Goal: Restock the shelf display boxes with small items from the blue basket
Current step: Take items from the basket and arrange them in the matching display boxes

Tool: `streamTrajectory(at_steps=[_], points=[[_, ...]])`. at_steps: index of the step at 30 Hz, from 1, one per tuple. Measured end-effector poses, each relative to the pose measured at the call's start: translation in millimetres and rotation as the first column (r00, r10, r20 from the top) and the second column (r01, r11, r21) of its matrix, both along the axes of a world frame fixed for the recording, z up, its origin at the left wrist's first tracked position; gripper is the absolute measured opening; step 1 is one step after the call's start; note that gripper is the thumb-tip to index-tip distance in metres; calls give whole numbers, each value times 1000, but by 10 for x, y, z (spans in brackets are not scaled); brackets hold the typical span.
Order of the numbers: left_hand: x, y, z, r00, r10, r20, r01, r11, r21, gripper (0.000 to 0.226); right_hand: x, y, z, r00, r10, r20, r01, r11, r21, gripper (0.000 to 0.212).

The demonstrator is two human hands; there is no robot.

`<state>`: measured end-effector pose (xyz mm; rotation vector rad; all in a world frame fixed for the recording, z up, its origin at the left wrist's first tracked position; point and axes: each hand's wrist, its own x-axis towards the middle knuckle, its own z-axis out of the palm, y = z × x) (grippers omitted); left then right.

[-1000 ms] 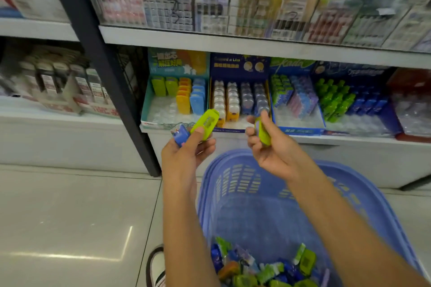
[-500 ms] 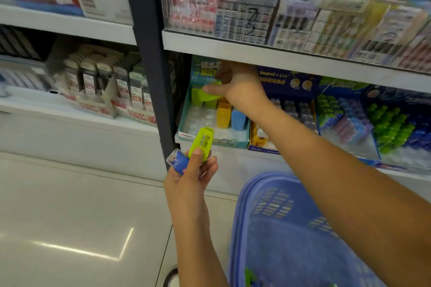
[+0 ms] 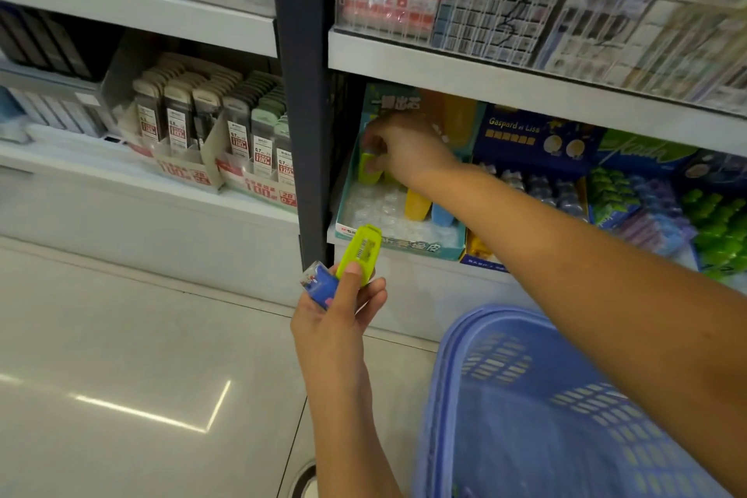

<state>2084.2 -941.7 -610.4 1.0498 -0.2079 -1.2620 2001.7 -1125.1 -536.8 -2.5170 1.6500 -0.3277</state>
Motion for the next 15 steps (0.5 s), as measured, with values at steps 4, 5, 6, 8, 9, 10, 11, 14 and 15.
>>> streamTrajectory(at_steps=[4,5,6,8,9,10,11,14,15], points=[[17,4,9,1000,-6,2,6,1000,0,24,47,36,-67,999,-18,40,18,1000,10,41],[21,3,12,1000,-6,0,6,1000,-4,23,36,48,-94,1000,-14,20,14,1000,-21,40],[26,4,13,1000,-5,-1,5,1000,-9,23,20,53,-122,1000,-8,-6,8,999,-48,38],[29,6,12,1000,-8,2,8,1000,-15,22,-13,48,-181,998,-25,-61,19,995,-95,35],[27,6,14,1000,-13,4,13,1000,-15,22,-20,37,-211,996,-40,-81,31,993,-113,35],[24,9,14,1000,-17,3,17,1000,-13,22,-24,29,-236,994,-62,-94,49,990,-130,37],[20,10,15,1000,-21,0,21,1000,-13,22,-13,17,-259,991,-85,-99,70,986,-149,37],[8,9,29,1000,-27,-3,27,999,-16,22,46,17,-313,989,-137,-52,124,972,-199,32],[5,8,38,1000,-28,0,28,999,-17,21,52,33,-322,987,-158,-33,148,968,-200,32]])
